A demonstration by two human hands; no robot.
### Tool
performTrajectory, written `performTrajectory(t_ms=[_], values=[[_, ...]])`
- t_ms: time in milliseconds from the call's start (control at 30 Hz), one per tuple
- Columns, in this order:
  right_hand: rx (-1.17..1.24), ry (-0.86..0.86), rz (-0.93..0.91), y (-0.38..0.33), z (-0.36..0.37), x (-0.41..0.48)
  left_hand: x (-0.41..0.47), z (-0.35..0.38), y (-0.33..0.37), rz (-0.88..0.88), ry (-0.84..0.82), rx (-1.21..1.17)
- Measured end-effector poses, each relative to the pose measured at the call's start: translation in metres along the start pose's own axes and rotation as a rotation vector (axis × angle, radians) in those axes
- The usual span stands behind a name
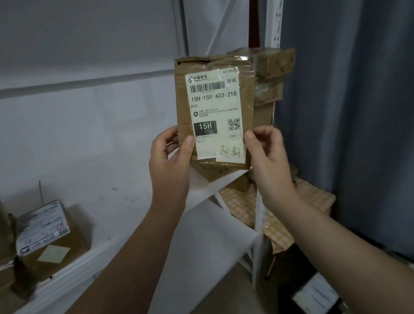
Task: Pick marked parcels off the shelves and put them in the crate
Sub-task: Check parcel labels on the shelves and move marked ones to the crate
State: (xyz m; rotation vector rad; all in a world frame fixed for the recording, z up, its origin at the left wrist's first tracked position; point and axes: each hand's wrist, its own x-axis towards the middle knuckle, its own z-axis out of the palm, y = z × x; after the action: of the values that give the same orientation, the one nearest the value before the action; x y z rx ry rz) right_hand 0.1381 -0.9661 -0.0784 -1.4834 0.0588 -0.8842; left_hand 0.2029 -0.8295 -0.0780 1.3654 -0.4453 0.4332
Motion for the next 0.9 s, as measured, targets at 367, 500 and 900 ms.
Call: performTrajectory(t_ms=[367, 500, 900], values=[[-0.188, 0.193, 0.191, 0.038, -0.071, -0.100, -0.109, 0.019, -0.044, -0.203, -0.191, -0.012], [-0.185, 0.261, 0.315, 0.056, -0.109, -0.139, -0.156, 0.032, -0.065, -0.306, -0.284, 0.068], [-0.232, 0.479, 0.562, 0.056, -0.270, -0.257, -0.313, 0.122, -0.078, -0.494, -0.727, 0.130]])
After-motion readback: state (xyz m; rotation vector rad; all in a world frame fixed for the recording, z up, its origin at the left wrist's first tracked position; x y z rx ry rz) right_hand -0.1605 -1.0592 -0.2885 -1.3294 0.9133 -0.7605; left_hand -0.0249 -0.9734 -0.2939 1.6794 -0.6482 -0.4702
